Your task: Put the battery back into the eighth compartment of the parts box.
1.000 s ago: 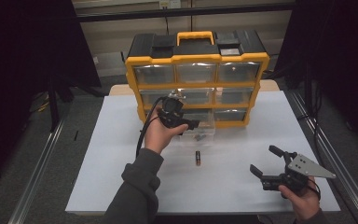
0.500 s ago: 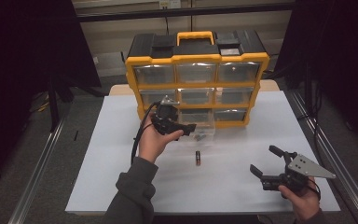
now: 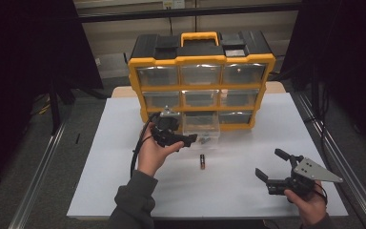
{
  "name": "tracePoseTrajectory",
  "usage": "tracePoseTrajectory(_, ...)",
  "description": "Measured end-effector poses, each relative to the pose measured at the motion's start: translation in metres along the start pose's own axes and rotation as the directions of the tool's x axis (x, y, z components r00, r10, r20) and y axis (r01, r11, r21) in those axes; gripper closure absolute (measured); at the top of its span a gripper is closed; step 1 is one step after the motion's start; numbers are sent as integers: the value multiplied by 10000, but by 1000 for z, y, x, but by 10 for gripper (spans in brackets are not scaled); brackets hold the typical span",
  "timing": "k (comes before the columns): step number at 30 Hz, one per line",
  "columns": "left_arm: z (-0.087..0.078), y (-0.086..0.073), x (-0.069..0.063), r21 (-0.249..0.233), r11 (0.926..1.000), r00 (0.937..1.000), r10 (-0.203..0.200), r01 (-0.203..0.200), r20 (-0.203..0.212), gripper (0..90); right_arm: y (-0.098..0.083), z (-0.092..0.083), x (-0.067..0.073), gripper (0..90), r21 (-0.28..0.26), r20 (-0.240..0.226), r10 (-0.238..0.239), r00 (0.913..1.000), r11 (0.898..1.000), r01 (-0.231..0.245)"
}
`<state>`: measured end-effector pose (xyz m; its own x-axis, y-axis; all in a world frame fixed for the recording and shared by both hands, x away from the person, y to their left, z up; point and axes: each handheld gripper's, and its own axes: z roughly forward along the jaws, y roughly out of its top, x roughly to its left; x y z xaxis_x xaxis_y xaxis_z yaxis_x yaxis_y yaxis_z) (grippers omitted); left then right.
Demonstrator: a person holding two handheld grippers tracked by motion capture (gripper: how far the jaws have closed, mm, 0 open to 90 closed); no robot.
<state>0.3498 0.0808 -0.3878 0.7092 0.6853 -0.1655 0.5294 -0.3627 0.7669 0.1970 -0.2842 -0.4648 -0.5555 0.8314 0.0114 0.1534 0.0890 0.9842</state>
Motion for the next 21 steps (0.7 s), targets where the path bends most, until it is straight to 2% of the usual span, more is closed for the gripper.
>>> tracePoseTrajectory(1,-1,-2,0,110,9999,9999,116,-116,30,191,0,0,0,25,3,-4,0,10000,10000,0)
tracePoseTrajectory(2,1,-4,-1,-52,10000,10000,-39,39,37,192,0,0,0,24,3,8,-1,10000,10000,1)
tracePoseTrajectory(3,0,-5,0,69,10000,10000,59,-59,-10,191,0,0,0,25,3,14,1,10000,10000,-1)
tracePoseTrajectory(5,0,-8,-1,16,10000,10000,67,-67,69,189,0,0,0,25,1,11,-4,10000,10000,4)
tracePoseTrajectory(6,0,-9,-2,-52,9999,9999,-100,100,81,189,0,0,0,25,2,16,-7,10000,10000,7)
tracePoseTrajectory(7,-1,-11,-2,109,9999,9999,113,-114,66,189,0,0,0,25,8,4,1,10000,10000,-1)
tracePoseTrajectory(8,0,-12,-2,77,9998,9998,163,-164,106,189,0,0,0,24,7,18,25,10000,10000,-25)
tracePoseTrajectory(11,2,-17,-3,-13,10000,9999,-49,49,161,189,0,0,0,25,9,-22,-34,10000,10000,34)
tracePoseTrajectory(12,1,-18,-2,123,9999,9998,81,-84,174,189,0,0,0,24,10,-27,-17,10000,10000,17)
tracePoseTrajectory(14,3,-21,-3,113,9999,9997,-26,23,242,188,0,0,0,25,12,-18,-7,10000,10000,7)
tracePoseTrajectory(15,3,-22,-3,263,9996,9998,107,-112,175,188,0,0,0,25,18,-11,3,10000,10000,-3)
tracePoseTrajectory(17,5,-25,-4,67,10000,9997,-30,29,233,189,0,0,0,25,-4,-23,-30,10000,10000,30)
tracePoseTrajectory(18,5,-25,-4,218,9997,9998,54,-58,199,189,0,1,0,25,-18,-41,-44,10000,10000,44)
tracePoseTrajectory(21,5,-28,-5,203,9998,9998,45,-49,185,192,0,0,0,25,-25,-45,-76,10000,10000,76)
